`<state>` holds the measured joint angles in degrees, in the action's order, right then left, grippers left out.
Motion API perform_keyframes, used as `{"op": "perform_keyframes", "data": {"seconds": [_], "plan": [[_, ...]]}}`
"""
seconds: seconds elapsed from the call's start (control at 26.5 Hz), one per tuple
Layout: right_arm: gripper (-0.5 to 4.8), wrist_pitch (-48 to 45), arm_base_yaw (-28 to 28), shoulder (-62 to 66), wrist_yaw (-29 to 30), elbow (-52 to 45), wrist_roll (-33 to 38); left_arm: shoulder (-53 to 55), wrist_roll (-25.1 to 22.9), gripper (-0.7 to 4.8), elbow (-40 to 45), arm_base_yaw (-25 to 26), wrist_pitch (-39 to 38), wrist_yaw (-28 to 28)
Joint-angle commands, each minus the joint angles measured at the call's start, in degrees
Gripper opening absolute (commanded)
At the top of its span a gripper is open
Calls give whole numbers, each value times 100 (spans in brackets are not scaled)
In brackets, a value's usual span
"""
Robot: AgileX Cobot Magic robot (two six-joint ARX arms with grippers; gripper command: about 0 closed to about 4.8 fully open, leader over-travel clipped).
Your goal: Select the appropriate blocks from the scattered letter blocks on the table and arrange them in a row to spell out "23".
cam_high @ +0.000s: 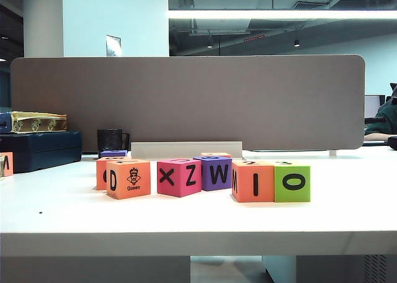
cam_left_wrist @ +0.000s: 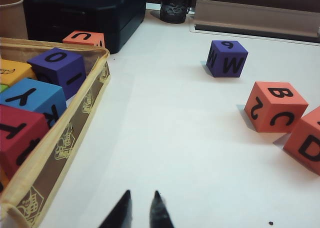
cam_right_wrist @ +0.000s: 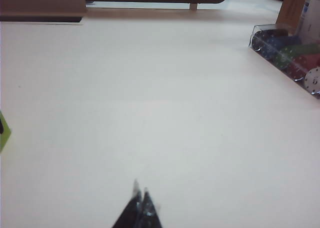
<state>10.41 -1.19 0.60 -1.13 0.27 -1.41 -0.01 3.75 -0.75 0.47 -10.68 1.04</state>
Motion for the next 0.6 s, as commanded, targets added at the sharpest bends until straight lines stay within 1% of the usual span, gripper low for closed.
{"op": "perform_keyframes", "data": {"seconds": [0.04, 0.3, 0.45, 0.6], "plan": [[-1, -122, -2, -63, -46, -15, -337, 2, 11, 49, 13, -4, 4, -22], [-1, -511, 0, -63, -48, -20, -317, 2, 11, 49, 13, -4, 4, -22], [-1, 4, -2, -63, -323, -20, -343, 0, 11, 49, 13, -4, 4, -22], [-1, -11, 0, -63, -319, -20, -354, 0, 11, 49, 13, -4, 4, -24]]}}
